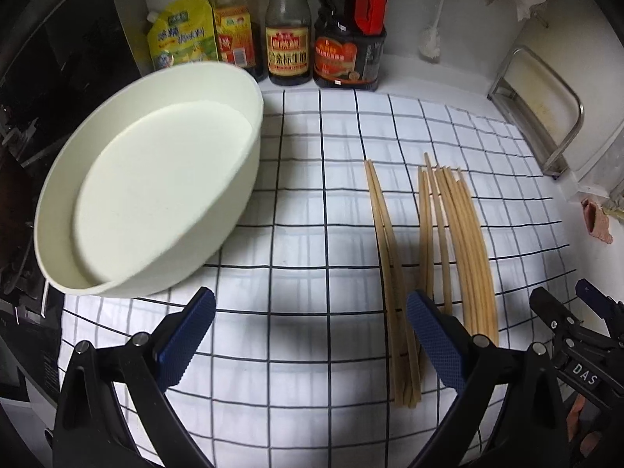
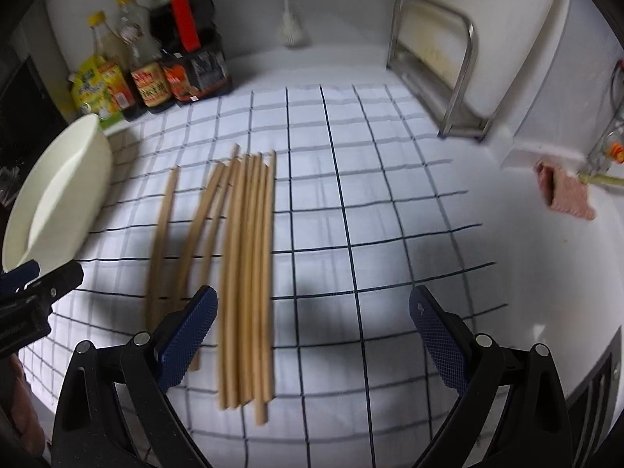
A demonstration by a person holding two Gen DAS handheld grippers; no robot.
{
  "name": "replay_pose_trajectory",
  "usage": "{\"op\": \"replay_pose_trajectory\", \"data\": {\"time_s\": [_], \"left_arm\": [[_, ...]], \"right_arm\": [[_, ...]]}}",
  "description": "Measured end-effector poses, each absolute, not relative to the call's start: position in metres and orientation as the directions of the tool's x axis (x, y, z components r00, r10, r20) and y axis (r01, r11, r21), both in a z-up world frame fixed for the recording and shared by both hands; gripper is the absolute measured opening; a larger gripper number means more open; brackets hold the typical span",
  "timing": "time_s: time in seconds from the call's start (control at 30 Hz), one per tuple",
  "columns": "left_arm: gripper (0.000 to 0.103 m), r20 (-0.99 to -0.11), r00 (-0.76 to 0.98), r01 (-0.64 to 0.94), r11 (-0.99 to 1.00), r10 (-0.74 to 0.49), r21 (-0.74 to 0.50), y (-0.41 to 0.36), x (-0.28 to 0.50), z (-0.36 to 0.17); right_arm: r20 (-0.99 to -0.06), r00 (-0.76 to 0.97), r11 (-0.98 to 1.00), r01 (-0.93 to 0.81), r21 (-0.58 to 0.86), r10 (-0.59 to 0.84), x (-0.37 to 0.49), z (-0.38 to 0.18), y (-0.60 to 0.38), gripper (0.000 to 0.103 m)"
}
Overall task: Organize utensils
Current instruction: 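Move the left tool toward the wooden chopsticks while the right tool approaches them too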
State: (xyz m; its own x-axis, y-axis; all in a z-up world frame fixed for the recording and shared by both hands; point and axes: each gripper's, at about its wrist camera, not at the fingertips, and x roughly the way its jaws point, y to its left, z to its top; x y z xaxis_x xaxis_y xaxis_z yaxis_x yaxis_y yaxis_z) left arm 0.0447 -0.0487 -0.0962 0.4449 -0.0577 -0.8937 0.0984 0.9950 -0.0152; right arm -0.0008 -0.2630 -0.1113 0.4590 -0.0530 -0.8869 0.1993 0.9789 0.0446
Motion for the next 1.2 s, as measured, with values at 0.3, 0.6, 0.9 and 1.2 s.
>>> {"op": "replay_pose_trajectory", "data": {"time_s": [0.3, 0.6, 0.9, 1.2], "left_arm": [[0.097, -0.899, 0.437, 0.081, 0.997, -0.017, 0.020, -0.059, 0.059, -0.136], [0.097, -0.909, 0.418, 0.073, 0.997, -0.008, 0.025, -0.061, 0.062, -0.155], [0.097, -0.911, 0.412, 0.076, 0.996, 0.003, 0.038, -0.063, 0.062, -0.163], [0.097, -0.903, 0.430, 0.067, 0.997, 0.005, 0.037, -0.064, 0.062, -0.158]], "right_arm": [[-0.901, 0.425, 0.984, 0.175, -0.015, -0.090, 0.024, -0.159, -0.271, 0.094], [-0.882, 0.458, 0.990, 0.126, -0.061, -0.113, 0.026, -0.161, -0.263, 0.094], [-0.879, 0.459, 0.990, 0.112, -0.087, -0.129, 0.021, -0.165, -0.264, 0.094], [-0.874, 0.469, 0.990, 0.117, -0.081, -0.127, 0.021, -0.166, -0.265, 0.094]]}}
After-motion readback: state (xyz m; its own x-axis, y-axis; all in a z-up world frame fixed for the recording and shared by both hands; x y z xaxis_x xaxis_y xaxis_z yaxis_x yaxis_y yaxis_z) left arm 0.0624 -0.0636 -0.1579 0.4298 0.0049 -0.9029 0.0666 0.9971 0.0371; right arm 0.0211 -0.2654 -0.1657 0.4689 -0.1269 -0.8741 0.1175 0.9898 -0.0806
